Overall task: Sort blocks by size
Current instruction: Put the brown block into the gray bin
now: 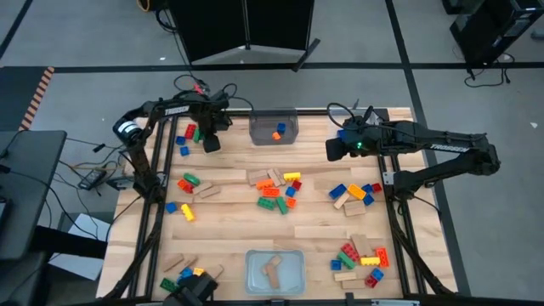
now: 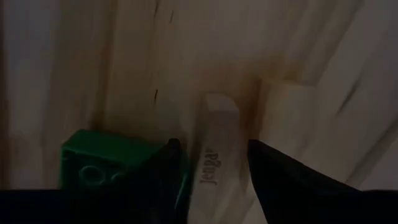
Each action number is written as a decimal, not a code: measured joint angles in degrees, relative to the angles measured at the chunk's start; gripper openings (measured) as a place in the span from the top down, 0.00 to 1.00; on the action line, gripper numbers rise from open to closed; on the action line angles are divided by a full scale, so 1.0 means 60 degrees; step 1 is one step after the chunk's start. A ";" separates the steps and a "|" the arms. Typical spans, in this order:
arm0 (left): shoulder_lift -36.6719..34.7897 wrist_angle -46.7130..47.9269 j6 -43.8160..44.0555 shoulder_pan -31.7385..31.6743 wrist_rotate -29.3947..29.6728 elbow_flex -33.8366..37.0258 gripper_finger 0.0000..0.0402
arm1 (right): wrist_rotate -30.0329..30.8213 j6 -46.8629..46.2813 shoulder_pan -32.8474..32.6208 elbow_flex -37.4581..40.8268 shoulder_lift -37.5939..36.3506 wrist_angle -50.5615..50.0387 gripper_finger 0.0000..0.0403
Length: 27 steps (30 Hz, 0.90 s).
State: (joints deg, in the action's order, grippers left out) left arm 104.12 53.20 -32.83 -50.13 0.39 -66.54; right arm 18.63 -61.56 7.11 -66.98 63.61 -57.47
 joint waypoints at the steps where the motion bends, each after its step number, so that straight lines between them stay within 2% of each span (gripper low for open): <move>1: 0.0124 -0.0003 0.0002 0.0000 0.0004 0.0000 0.53 | 0.0000 0.0000 0.0000 0.0000 0.0000 0.0000 0.52; 6: 0.0486 -0.0112 0.0053 0.0004 0.0091 -0.0009 0.55 | 0.0217 0.0011 0.0000 0.0000 0.0002 -0.0003 0.52; 9: 0.0499 -0.0169 0.0071 0.0007 0.0246 -0.0018 0.59 | 0.0236 0.0025 0.0000 0.0000 0.0003 -0.0004 0.52; 17: 0.0452 -0.0078 0.0765 0.0004 0.0475 -0.0033 0.85 | 0.0237 0.0208 0.0000 0.0000 0.0004 -0.0007 0.52; 22: 0.0330 0.0345 0.1730 0.0041 0.0465 -0.0011 0.85 | 0.0233 0.0548 0.0000 0.0000 0.0004 -0.0007 0.52; 27: -0.0285 0.0766 0.2526 0.0129 0.0483 -0.0008 0.85 | 0.0205 0.0929 -0.0027 0.0000 0.0004 -0.0011 0.52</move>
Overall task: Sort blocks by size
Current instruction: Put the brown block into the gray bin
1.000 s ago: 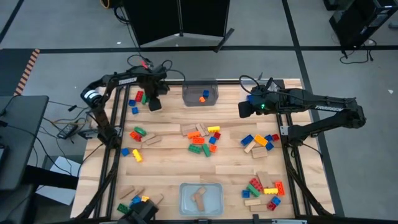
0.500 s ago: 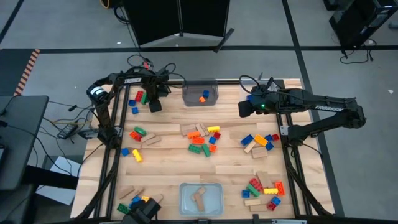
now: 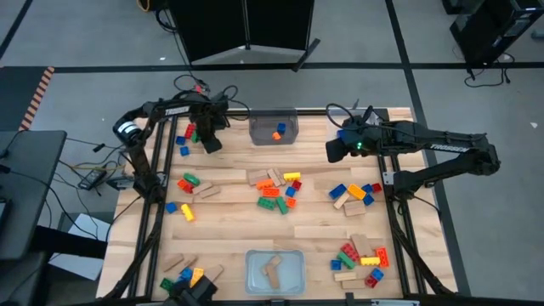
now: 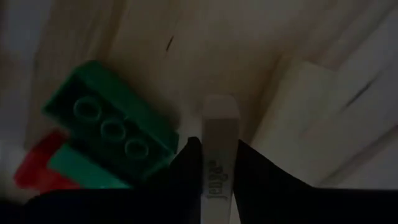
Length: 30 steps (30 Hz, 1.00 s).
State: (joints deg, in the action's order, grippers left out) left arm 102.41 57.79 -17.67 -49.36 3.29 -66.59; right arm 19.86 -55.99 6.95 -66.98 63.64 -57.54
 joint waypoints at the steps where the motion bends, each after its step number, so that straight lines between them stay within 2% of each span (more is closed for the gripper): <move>1: -0.0194 0.0056 0.0149 0.0042 -0.0004 0.0000 0.85 | -0.0021 0.0099 -0.0029 0.0000 0.0000 0.0000 0.52; 8: -0.2008 0.0429 0.1904 0.0504 -0.0006 0.0000 0.85 | -0.0070 0.1145 -0.0325 -0.0004 0.0000 -0.0007 0.52; 13: -0.3195 0.0451 0.3417 0.1404 -0.0007 -0.0003 0.85 | -0.0387 0.2176 -0.0550 -0.0004 0.0000 -0.0098 0.52; 20: -0.3937 0.0547 0.5616 0.3649 -0.0018 -0.0007 0.85 | -0.0537 0.3054 -0.0781 -0.0004 0.0000 -0.0724 0.54; 30: -0.3988 -0.0025 0.9410 0.7351 0.0244 -0.0007 0.85 | -0.0540 0.3414 -0.1079 -0.0004 0.0000 -0.0938 0.57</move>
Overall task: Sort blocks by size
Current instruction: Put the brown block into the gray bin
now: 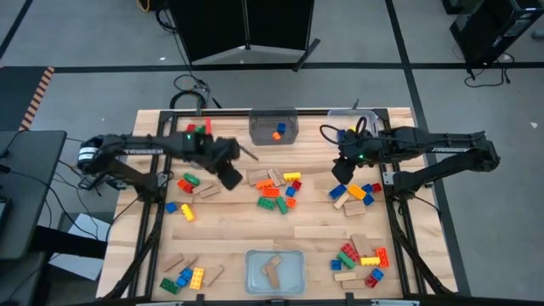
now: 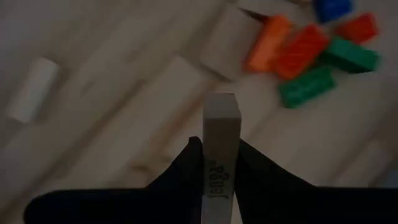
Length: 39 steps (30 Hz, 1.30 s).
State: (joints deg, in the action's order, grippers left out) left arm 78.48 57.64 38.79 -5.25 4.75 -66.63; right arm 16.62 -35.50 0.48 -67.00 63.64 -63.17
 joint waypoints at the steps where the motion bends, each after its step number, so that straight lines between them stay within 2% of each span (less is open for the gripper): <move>1: 0.0000 -0.0161 0.0401 0.0341 0.0081 0.0000 0.85 | -0.0001 0.0034 -0.0014 0.0000 0.0000 -0.0001 0.57; 8: 0.0004 -0.1358 0.3100 0.2454 0.0807 0.0000 0.85 | -0.0033 0.0326 -0.0016 0.0000 0.0000 -0.0002 0.57; 15: 0.0279 -0.2648 0.5027 0.4055 0.1801 -0.0020 0.85 | -0.0063 0.2199 -0.0002 0.0421 -0.0084 0.0577 0.57; 19: 0.0937 -0.2607 0.5518 0.4616 0.2099 -0.0582 0.85 | -0.1422 0.3092 0.0190 0.1527 -0.0354 0.2200 0.59; 24: 0.2174 -0.2187 0.5363 0.4906 0.2056 -0.2009 0.85 | -0.3363 0.4176 0.0220 0.3018 -0.0894 0.4540 0.62; 27: 0.3055 -0.1533 0.4985 0.4983 0.1953 -0.3231 0.85 | -0.4063 0.4207 0.0207 0.3579 -0.1168 0.5178 0.64; 33: 0.4852 -0.0883 0.3344 0.5148 0.1521 -0.5592 0.85 | -0.4287 0.3757 0.0203 0.4122 -0.1506 0.5112 0.67; 39: 0.6273 -0.0673 0.2393 0.5331 0.0664 -0.6641 0.85 | -0.4290 0.3368 0.0203 0.4153 -0.1547 0.4911 0.67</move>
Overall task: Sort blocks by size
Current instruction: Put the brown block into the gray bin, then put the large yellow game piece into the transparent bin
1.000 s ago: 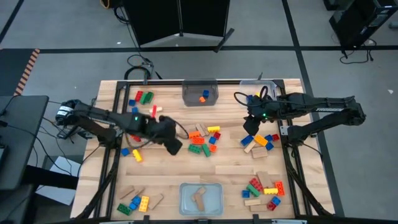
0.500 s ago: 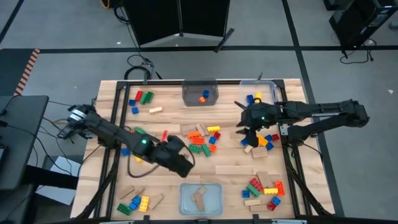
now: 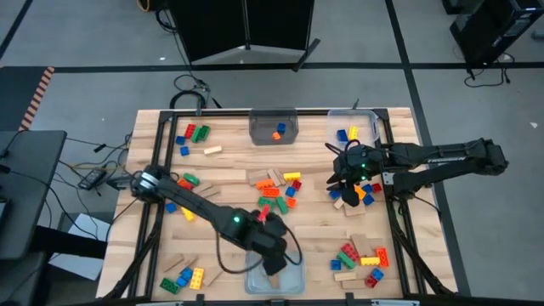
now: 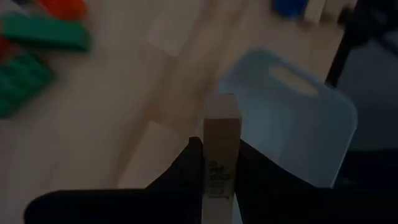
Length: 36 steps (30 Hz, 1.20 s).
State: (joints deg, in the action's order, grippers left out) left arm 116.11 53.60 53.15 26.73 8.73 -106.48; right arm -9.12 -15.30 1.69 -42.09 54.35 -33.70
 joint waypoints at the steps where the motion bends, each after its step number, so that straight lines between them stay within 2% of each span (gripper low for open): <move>1: 0.0176 -0.0052 -0.0033 0.0049 -0.0167 -0.0046 0.85 | 0.0000 -0.0018 0.0000 0.0000 -0.0004 -0.0002 0.67; 4: 0.0581 -0.0115 -0.0083 0.0190 -0.0663 -0.0055 0.85 | -0.0001 -0.0027 -0.0011 0.0000 -0.0008 0.0001 0.67; 8: 0.0925 -0.0387 -0.0260 0.0278 -0.0848 -0.0055 0.84 | 0.0001 -0.0027 -0.0011 0.0000 -0.0008 0.0045 0.67; 16: 0.0929 -0.0484 -0.0380 0.0271 -0.0831 -0.0026 0.71 | 0.0002 -0.0024 -0.0011 0.0000 -0.0008 0.0072 0.67; 26: 0.0929 -0.0504 -0.0339 0.0297 -0.0952 -0.0022 0.70 | 0.0003 -0.0009 -0.0011 0.0000 -0.0005 0.0109 0.67; 36: 0.0929 -0.0796 0.0019 -0.0024 -0.1647 -0.0024 0.69 | 0.0002 -0.0223 -0.0011 0.0000 -0.0005 0.0103 0.67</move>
State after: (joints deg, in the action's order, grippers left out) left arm 121.69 48.82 53.26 26.59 -1.15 -106.62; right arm -9.11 -16.64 1.63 -42.09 54.33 -33.08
